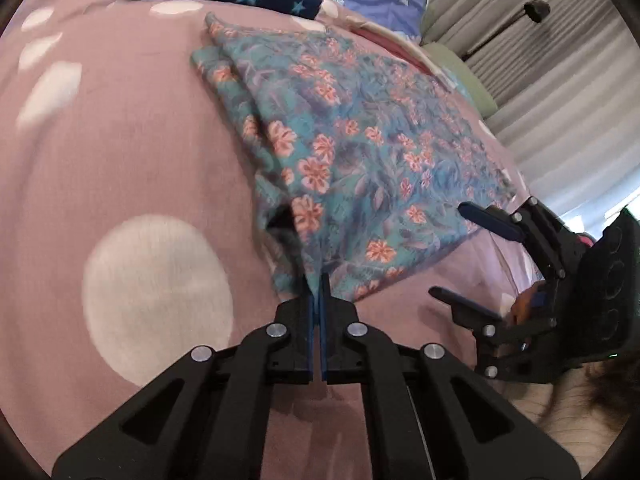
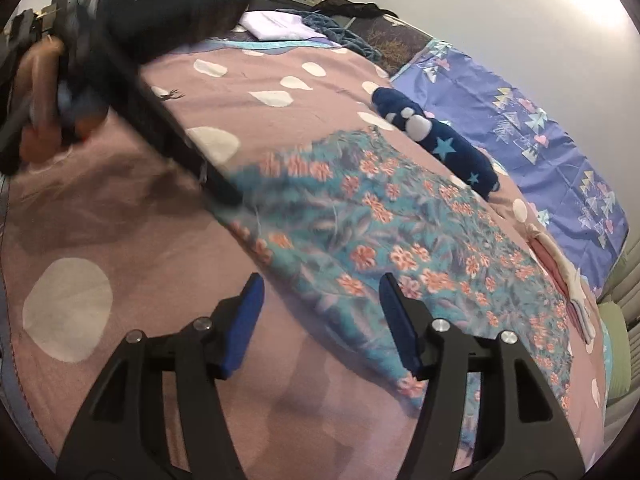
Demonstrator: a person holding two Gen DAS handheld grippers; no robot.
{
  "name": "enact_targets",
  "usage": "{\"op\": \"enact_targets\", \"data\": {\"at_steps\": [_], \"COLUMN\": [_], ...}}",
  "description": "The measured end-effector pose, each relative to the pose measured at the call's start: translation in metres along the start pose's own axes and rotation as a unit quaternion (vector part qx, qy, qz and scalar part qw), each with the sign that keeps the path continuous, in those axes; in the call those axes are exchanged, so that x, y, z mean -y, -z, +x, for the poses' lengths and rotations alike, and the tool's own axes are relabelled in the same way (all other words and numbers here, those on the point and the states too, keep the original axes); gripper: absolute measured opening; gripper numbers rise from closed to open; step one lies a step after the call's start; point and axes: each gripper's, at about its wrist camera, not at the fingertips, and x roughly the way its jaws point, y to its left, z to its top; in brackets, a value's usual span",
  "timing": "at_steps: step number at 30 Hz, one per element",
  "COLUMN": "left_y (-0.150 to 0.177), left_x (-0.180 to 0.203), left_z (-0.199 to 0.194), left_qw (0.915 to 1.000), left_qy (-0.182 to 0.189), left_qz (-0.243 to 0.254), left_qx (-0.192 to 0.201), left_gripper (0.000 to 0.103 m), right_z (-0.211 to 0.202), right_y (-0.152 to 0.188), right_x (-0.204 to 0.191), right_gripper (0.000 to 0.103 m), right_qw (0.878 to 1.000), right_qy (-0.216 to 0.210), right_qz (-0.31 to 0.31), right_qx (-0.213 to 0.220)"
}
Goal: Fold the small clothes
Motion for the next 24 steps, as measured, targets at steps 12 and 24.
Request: {"op": "enact_targets", "data": {"at_steps": [12, 24], "left_y": [-0.020, -0.133], "left_x": [-0.010, -0.066], "left_z": [-0.043, 0.026], "left_qw": [0.9949, 0.9867], "left_qy": [-0.010, 0.043], "left_qz": [-0.033, -0.132], "left_qx": [0.095, 0.084], "left_gripper": [0.048, 0.055], "right_z": [0.022, 0.043], "right_y": [-0.028, -0.046], "right_x": [-0.028, -0.036], "right_gripper": [0.059, 0.059], "right_qw": [0.999, 0.998], "right_qy": [-0.017, -0.041], "right_qz": [-0.040, -0.048], "right_qx": [0.003, -0.005]}}
